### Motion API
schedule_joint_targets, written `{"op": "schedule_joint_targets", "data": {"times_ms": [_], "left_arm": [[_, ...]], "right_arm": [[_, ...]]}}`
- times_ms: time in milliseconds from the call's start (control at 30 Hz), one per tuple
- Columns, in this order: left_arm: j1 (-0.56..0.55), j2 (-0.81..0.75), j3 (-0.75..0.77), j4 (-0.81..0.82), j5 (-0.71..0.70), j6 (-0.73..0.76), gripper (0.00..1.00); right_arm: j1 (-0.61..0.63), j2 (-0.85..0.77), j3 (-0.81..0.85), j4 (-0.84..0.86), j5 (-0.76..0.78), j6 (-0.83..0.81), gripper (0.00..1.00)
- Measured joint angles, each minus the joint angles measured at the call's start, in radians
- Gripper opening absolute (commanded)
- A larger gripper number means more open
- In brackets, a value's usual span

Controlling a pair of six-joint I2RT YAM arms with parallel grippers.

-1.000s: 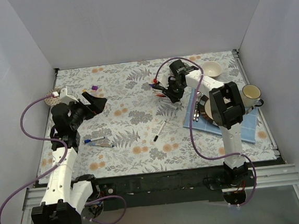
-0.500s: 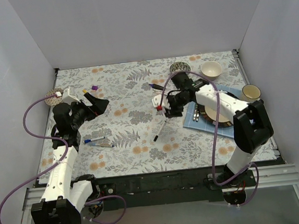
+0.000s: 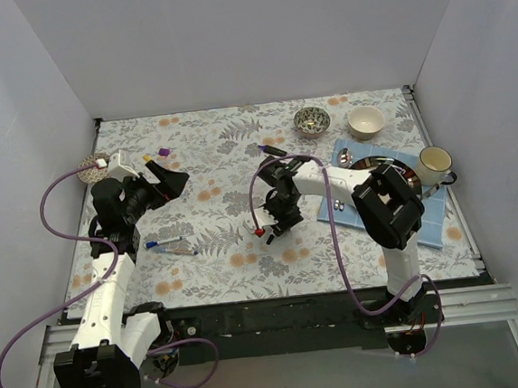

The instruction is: Open the pen caps

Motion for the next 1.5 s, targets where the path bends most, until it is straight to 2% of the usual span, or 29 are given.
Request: {"op": "schedule_joint_targets", "data": {"times_ms": [133, 167, 267, 367, 433, 667, 867, 967, 1067, 1200, 1233, 1367, 1500], "left_arm": [[0.000, -0.003, 0.000, 0.000, 0.000, 0.000, 0.98], [0.000, -0.004, 0.000, 0.000, 0.000, 0.000, 0.98], [0.000, -0.006, 0.000, 0.000, 0.000, 0.000, 0.98], [0.000, -0.006, 0.000, 0.001, 0.001, 0.000, 0.98], [0.000, -0.006, -0.003, 0.005, 0.008, -0.008, 0.98], [0.000, 0.024, -0.040, 0.063, 0.090, -0.087, 0.98], [-0.005, 0.162, -0.138, 0.236, 0.245, -0.254, 0.98], [-0.066, 0.246, -0.233, 0.335, 0.256, -0.357, 0.98], [-0.197, 0.299, -0.304, 0.410, 0.223, -0.439, 0.98], [-0.349, 0.359, -0.315, 0.526, 0.155, -0.517, 0.97], [-0.368, 0.369, -0.311, 0.541, 0.132, -0.527, 0.92], [-0.456, 0.413, -0.264, 0.578, 0.029, -0.550, 0.83], [-0.531, 0.467, -0.190, 0.591, -0.054, -0.549, 0.77]], "right_arm": [[0.029, 0.042, 0.046, -0.031, 0.066, 0.002, 0.40], [0.034, 0.050, 0.058, -0.041, 0.078, 0.004, 0.32], [0.046, 0.068, 0.081, -0.067, 0.110, 0.004, 0.19], [0.050, 0.072, 0.087, -0.076, 0.129, 0.010, 0.07], [0.050, 0.073, 0.087, -0.073, 0.134, 0.020, 0.03], [0.027, 0.052, 0.056, -0.012, 0.094, 0.178, 0.01], [-0.079, -0.021, -0.039, 0.065, -0.106, 0.383, 0.01], [-0.141, -0.080, -0.082, 0.104, -0.231, 0.488, 0.01], [-0.198, -0.139, -0.124, 0.167, -0.365, 0.589, 0.01], [-0.247, -0.171, -0.190, 0.255, -0.551, 0.707, 0.01], [-0.255, -0.169, -0.203, 0.274, -0.591, 0.737, 0.01], [-0.276, -0.161, -0.232, 0.330, -0.711, 0.840, 0.01], [-0.282, -0.159, -0.248, 0.393, -0.783, 0.916, 0.01]]}}
